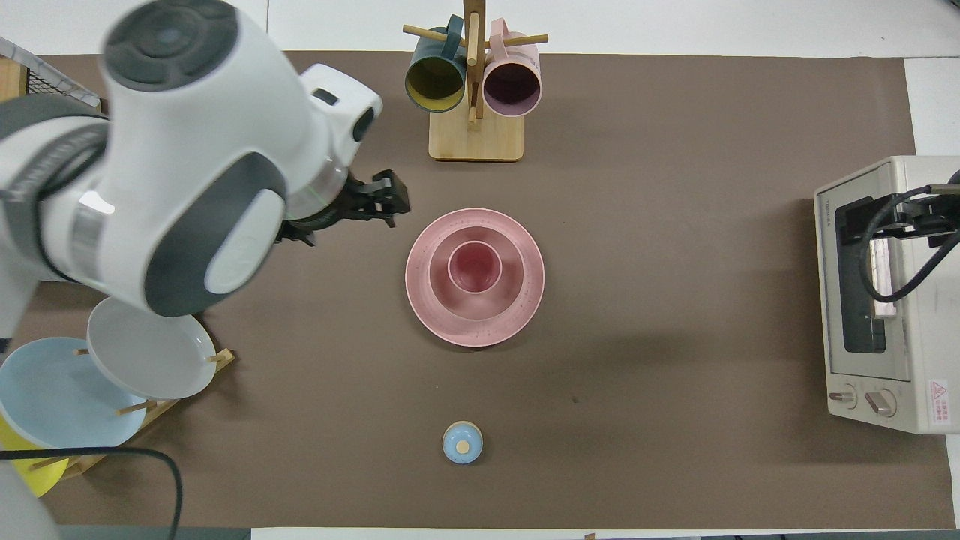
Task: Organize tableware
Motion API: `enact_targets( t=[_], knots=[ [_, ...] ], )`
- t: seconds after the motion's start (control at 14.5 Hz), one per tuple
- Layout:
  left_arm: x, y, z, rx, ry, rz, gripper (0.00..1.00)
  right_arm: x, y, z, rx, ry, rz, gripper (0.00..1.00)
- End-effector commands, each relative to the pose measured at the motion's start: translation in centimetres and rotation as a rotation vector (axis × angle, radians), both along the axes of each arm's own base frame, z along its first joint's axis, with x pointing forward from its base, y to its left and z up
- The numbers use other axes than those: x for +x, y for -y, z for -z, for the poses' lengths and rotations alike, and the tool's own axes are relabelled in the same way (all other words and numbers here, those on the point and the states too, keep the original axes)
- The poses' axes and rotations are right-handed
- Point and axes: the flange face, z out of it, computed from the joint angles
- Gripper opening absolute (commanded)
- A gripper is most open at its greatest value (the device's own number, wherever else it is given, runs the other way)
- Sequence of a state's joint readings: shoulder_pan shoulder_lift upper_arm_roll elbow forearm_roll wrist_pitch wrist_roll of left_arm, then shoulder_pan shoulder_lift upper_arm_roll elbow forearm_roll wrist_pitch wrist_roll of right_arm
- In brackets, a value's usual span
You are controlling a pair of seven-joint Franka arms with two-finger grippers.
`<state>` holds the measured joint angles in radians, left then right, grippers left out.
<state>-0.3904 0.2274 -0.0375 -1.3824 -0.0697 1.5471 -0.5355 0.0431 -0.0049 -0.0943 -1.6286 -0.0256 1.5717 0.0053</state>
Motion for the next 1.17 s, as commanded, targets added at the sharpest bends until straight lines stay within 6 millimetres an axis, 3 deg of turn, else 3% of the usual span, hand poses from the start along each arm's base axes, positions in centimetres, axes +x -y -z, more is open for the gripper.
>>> enact_targets(
  t=[0.0, 0.14, 0.28, 0.48, 0.69, 0.83, 0.96, 1.1],
  knots=[
    [0.6, -9.7, -1.2, -0.004, -0.028, 0.09, 1.0, -0.2, -0.1, -1.2, 0.011, 0.023, -0.031, 1.0],
    [-0.4, -14.3, -0.6, -0.007, -0.037, 0.129, 1.0, -0.3, -0.2, -1.2, 0.009, 0.016, -0.042, 1.0],
    [-1.7, -16.1, 0.0, -0.009, -0.012, 0.135, 1.0, -0.4, -0.2, -1.1, 0.016, 0.003, -0.034, 1.0],
    [-3.9, -16.8, 1.2, -0.008, 0.024, 0.122, 1.0, -0.4, -0.4, -0.8, 0.017, -0.003, -0.031, 1.0],
    [-3.7, -17.4, 1.1, -0.01, 0.036, 0.114, 1.0, -0.6, -0.5, -0.8, 0.018, -0.004, -0.034, 1.0],
    [-3.1, -17.6, 0.1, -0.012, 0.053, 0.107, 1.0, -0.6, -0.4, -0.8, 0.018, -0.004, -0.032, 1.0],
    [-3.6, -18.0, -0.3, -0.007, 0.012, 0.107, 1.0, -0.6, -0.3, -0.8, 0.018, -0.003, -0.029, 1.0],
    [-4.2, -18.4, -2.0, 0.056, -0.024, 0.131, 1.0, -0.6, -0.3, -0.8, 0.018, -0.004, -0.029, 1.0]
  ],
)
